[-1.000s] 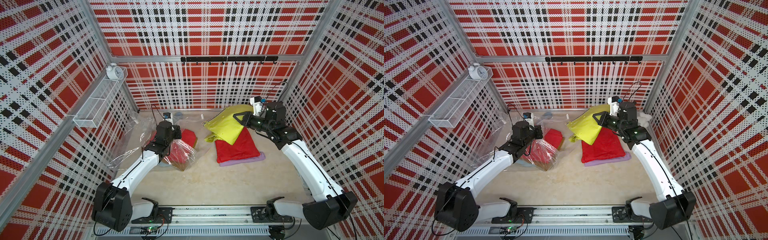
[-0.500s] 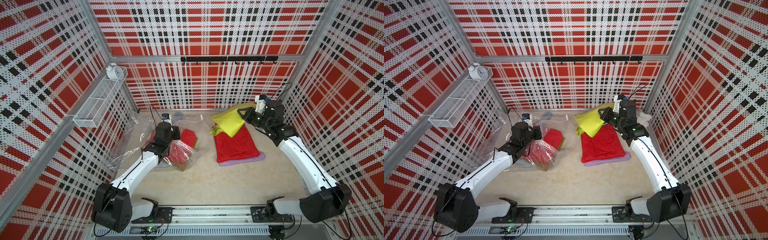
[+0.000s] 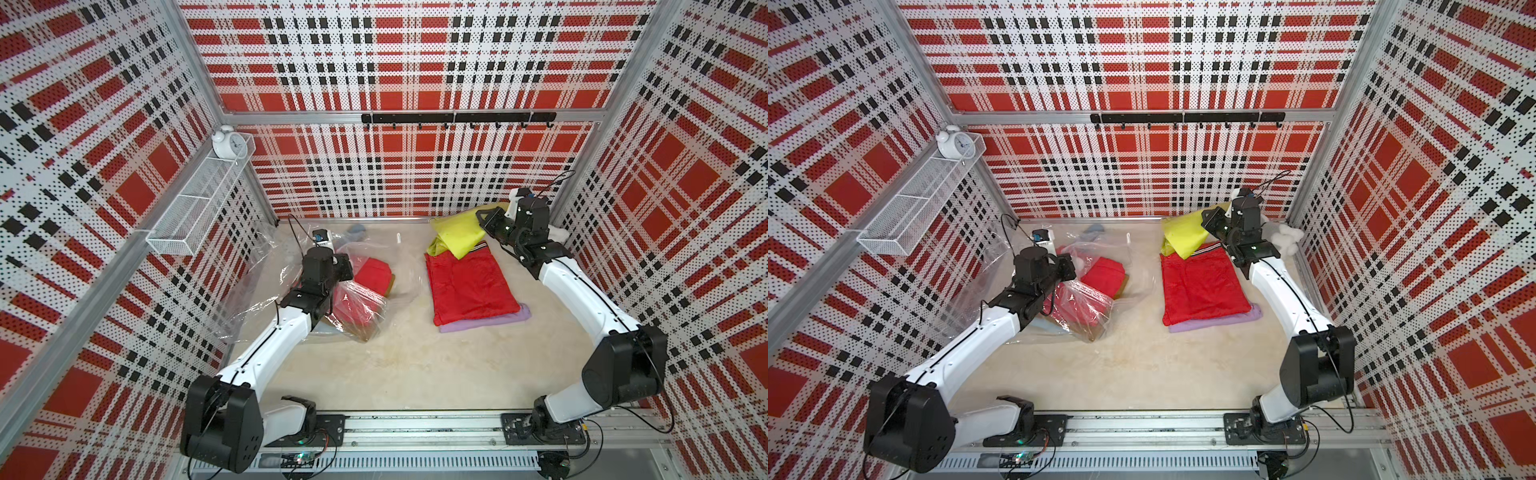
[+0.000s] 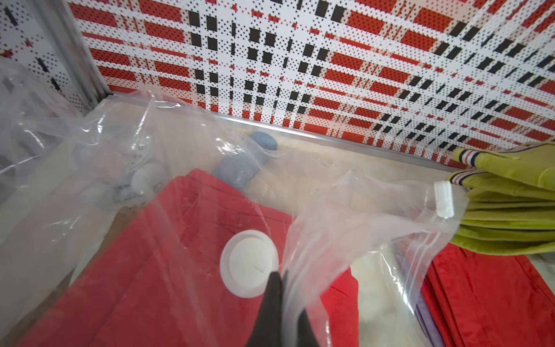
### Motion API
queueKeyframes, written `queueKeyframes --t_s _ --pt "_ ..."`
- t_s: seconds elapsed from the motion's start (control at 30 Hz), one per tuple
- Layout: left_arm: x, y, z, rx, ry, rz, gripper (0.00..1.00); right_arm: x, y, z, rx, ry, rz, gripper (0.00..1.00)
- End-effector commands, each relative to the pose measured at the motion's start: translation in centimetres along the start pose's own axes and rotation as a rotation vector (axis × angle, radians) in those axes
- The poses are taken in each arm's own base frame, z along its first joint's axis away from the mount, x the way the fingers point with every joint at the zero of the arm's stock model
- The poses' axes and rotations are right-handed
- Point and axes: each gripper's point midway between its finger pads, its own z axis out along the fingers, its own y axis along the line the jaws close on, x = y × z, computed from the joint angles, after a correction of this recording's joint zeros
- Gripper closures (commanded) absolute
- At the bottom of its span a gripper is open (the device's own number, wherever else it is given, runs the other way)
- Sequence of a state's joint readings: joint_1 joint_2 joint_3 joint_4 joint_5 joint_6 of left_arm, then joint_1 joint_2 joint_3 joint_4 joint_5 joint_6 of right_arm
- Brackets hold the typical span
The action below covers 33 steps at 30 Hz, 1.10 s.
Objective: Take the trousers out of the vacuum bag
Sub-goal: Place the trousers at the center of the board.
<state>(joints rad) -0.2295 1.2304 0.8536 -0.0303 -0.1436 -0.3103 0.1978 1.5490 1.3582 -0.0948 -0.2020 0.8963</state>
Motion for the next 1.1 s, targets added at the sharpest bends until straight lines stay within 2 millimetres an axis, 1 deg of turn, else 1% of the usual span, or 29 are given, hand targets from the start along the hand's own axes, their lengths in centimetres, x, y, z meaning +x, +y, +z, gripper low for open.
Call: queueKeyframes --t_s 0.0,0.13,0.2,0.3,0.43,0.53,0.63,0.73,0.93,1.07 --pt "-0.6 0.7 -0.7 -0.021 -0.023 -0.008 1.0 -4.9 4.4 -1.3 -0.161 -0.188 -0.025 1.0" --pt "-0.5 1.0 -0.7 -0.026 -0.022 -0.01 1.0 -4.7 3.8 -1.1 -0.159 -0.194 -0.008 1.0" --pt "-0.4 1.0 -0.6 -0.025 -0.018 -0.01 1.0 -4.6 3.1 -1.3 -0.15 -0.216 0.015 1.0" --pt "-0.3 0.8 -0.5 -0.019 -0.012 -0.01 1.0 -3.9 2.0 -1.6 -0.142 -0.228 0.045 1.0" --pt "-0.3 0.8 -0.3 -0.017 -0.012 -0.012 1.0 -2.5 0.6 -1.8 -0.121 -0.205 0.073 1.0" --pt "-0.3 0.7 -0.3 -0.012 -0.013 -0.011 1.0 -1.4 -0.4 -2.5 -0.103 -0.19 0.102 1.0" --pt "-0.3 0.7 -0.3 -0.011 -0.013 -0.012 1.0 -0.2 -1.9 -3.4 -0.06 -0.173 0.127 1.0" --pt "-0.3 0.6 -0.3 -0.008 -0.016 -0.014 1.0 1.5 -3.4 -4.0 -0.015 -0.135 0.155 1.0" --pt "0.0 0.4 0.2 0.002 -0.006 -0.019 1.0 4.6 -6.2 -5.0 0.065 -0.079 0.212 1.0" --pt "0.1 0.3 0.3 0.009 -0.005 -0.023 1.0 6.3 -7.5 -5.1 0.091 -0.053 0.255 1.0"
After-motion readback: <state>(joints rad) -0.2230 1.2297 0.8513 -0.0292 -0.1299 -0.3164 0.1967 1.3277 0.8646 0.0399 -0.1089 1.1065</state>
